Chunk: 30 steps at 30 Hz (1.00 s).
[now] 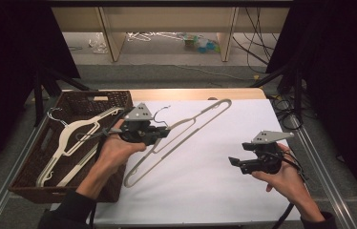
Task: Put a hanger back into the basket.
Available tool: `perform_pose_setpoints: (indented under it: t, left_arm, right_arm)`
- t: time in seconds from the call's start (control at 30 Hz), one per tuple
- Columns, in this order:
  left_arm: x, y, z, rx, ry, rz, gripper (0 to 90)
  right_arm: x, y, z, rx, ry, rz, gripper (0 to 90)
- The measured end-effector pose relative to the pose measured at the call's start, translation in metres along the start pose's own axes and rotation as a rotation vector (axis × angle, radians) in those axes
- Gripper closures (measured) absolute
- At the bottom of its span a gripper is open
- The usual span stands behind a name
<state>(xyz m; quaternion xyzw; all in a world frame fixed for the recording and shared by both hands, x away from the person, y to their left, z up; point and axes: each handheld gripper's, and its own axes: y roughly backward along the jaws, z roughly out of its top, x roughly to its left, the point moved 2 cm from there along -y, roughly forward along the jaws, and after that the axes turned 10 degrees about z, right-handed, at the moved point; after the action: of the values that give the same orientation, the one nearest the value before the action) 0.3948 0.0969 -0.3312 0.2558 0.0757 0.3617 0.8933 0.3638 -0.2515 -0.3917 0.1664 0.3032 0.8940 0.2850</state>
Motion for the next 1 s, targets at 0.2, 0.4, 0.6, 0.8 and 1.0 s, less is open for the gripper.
perform_pose_setpoints:
  t: [0.2,0.4,0.6,0.8,1.0]
  left_arm:
    - [0.014,0.029,0.012,-0.032,0.105,-0.061,85.6]
    - [0.023,0.058,0.027,-0.043,0.135,-0.062,85.7]
    - [0.033,0.085,0.041,-0.045,0.12,-0.019,85.6]
    - [0.053,0.106,0.041,-0.052,0.145,0.02,85.6]
    - [0.078,0.129,0.035,-0.062,0.153,0.08,85.6]
  right_arm:
    - [0.012,-0.003,-0.006,-0.011,0.016,0.021,28.0]
    - [0.024,-0.011,-0.01,-0.018,0.067,0.041,27.7]
    - [0.029,-0.014,-0.014,-0.041,0.072,0.048,27.2]
    - [0.031,-0.015,-0.022,-0.064,0.067,0.057,26.8]
    - [0.033,-0.016,-0.026,-0.073,0.077,0.07,26.8]
